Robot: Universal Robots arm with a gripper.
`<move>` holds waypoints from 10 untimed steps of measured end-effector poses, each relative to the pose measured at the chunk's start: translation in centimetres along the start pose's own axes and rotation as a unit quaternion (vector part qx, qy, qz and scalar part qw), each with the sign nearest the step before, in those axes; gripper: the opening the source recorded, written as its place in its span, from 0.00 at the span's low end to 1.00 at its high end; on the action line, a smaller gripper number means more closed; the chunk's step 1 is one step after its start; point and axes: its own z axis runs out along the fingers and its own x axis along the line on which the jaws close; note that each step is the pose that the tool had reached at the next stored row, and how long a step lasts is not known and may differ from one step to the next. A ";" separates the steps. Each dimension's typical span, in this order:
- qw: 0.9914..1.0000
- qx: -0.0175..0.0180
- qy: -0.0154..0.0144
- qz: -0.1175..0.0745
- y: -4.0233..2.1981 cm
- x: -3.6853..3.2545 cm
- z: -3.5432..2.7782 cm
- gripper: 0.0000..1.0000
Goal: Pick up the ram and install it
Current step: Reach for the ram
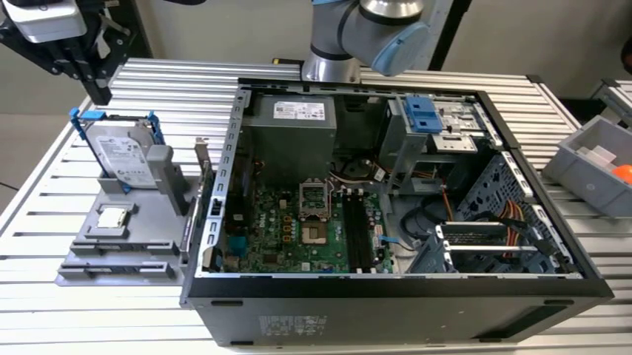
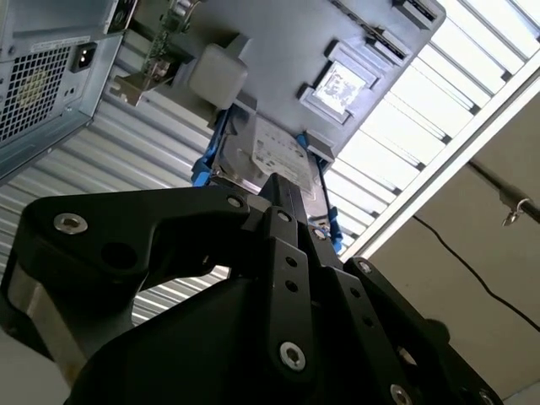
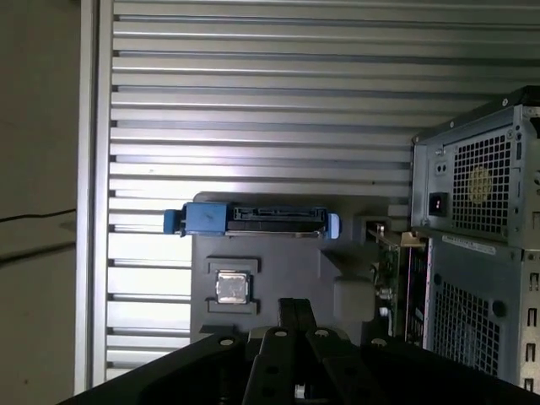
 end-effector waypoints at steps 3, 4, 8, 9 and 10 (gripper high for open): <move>1.000 0.000 0.000 0.000 -0.04 0.08 0.02 0.00; 1.000 0.000 0.000 0.000 -0.06 0.11 0.02 0.00; 1.000 0.000 0.000 0.000 -0.13 0.22 0.05 0.00; 1.000 0.000 0.000 0.000 -0.13 0.26 0.06 0.00; 1.000 0.000 0.000 0.000 -0.13 0.30 0.07 0.00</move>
